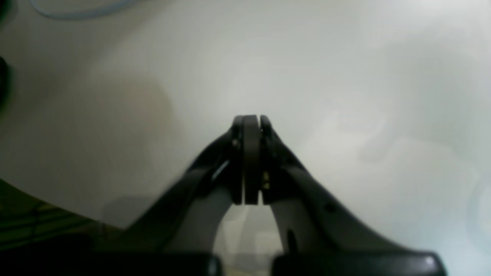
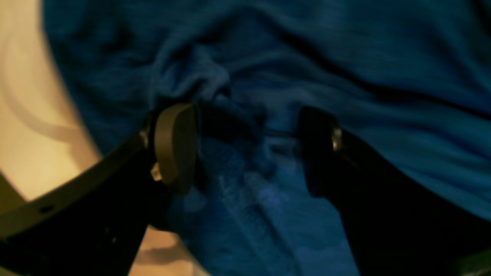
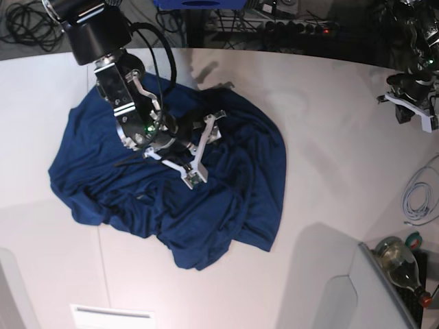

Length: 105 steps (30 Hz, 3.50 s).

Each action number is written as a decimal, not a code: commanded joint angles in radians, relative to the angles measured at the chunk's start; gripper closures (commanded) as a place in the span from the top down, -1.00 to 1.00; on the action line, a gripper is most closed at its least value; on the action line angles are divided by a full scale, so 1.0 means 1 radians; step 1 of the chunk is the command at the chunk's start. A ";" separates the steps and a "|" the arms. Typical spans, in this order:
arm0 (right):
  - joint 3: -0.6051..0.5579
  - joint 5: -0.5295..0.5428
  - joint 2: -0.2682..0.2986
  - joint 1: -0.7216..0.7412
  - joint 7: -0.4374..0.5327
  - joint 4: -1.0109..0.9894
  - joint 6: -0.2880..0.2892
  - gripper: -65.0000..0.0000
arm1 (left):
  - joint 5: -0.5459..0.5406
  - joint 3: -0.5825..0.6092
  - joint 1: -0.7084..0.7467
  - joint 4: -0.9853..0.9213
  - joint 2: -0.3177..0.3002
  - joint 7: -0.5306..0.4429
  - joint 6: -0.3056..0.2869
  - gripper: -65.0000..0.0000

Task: Layout the t-shirt on the table in an organized manner, then fold the t-shirt properly
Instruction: 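Regrasp the shirt center with the right gripper and pull it outward, then grasp a shirt corner with the left gripper and pull it away from the right gripper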

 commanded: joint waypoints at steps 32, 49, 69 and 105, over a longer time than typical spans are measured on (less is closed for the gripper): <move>0.385 0.008 0.073 -0.447 -0.182 0.771 -0.076 -1.00 | -0.003 -0.001 -0.005 0.008 -0.021 -0.022 0.004 -1.00; 0.609 0.008 0.000 -0.528 -0.112 0.679 -0.081 -0.72 | -0.003 0.268 -0.143 0.010 -0.017 -0.022 0.005 -1.00; 0.590 0.005 0.008 -0.407 -0.107 0.498 -0.076 -0.95 | -0.003 1.021 -0.909 -0.925 0.191 -0.349 0.065 -1.00; 0.563 0.008 0.223 -0.080 0.012 0.268 -0.076 -0.98 | -0.005 0.375 -0.096 0.102 0.016 -0.071 0.237 -1.00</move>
